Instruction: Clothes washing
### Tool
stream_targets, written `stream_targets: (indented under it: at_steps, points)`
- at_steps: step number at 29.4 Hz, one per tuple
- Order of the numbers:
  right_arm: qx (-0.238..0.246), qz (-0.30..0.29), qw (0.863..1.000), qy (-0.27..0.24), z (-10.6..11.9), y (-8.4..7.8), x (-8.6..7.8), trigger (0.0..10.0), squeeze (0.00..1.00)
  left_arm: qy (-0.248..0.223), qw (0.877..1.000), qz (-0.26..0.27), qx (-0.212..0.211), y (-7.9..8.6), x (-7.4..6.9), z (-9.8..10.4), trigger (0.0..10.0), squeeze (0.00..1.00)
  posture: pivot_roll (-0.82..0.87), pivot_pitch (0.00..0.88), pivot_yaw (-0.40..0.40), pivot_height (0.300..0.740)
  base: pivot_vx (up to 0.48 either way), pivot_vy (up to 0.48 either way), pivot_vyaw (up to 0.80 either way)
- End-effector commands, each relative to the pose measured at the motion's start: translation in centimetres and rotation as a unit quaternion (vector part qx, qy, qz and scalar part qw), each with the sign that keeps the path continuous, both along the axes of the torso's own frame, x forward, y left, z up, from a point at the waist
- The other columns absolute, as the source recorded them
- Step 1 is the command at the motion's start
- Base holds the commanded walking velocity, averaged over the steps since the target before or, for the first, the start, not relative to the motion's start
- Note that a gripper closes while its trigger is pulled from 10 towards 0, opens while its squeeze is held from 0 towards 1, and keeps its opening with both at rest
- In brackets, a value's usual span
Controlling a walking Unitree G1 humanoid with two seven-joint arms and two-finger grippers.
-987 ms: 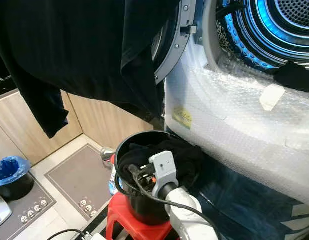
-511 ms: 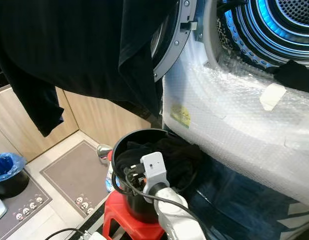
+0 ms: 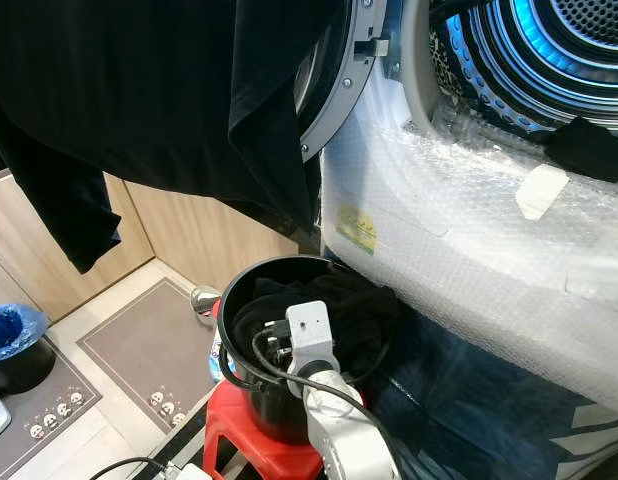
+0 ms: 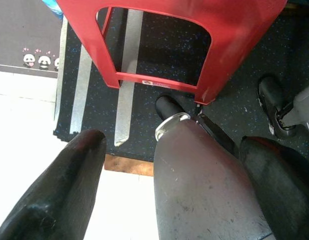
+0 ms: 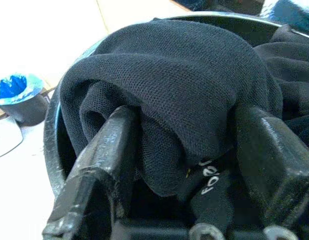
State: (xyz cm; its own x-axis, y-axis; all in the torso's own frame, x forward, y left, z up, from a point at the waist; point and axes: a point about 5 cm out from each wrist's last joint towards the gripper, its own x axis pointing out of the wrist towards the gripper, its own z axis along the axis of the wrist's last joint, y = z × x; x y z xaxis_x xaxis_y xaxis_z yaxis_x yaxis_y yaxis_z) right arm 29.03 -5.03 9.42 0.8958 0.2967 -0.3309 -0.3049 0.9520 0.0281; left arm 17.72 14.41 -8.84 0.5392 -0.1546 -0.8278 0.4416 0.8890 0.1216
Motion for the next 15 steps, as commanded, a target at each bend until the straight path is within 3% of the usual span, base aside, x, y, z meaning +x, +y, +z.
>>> stream_targets:
  at_steps: [1,6,15]
  points:
    - [0.017,-0.008,1.000,-0.005,0.48,0.60,0.31,0.0,0.00,0.056,0.998,-0.009,0.000,-0.27,-2.91,-1.29,10.0,0.00,-0.05,0.119,0.015,0.740,0.000,0.000,0.00]
    - [0.016,-0.008,1.000,-0.008,0.54,0.34,0.46,0.0,0.00,0.057,0.998,-0.009,0.000,-0.27,-2.97,-1.31,10.0,0.00,-0.05,0.120,0.015,0.740,0.000,0.000,0.00]
    - [0.003,0.071,0.997,-0.027,0.40,0.42,-0.48,0.0,0.00,0.056,0.998,-0.005,-0.003,-0.33,-2.74,-1.23,10.0,0.00,-0.06,0.142,0.030,0.740,0.000,0.000,0.00]
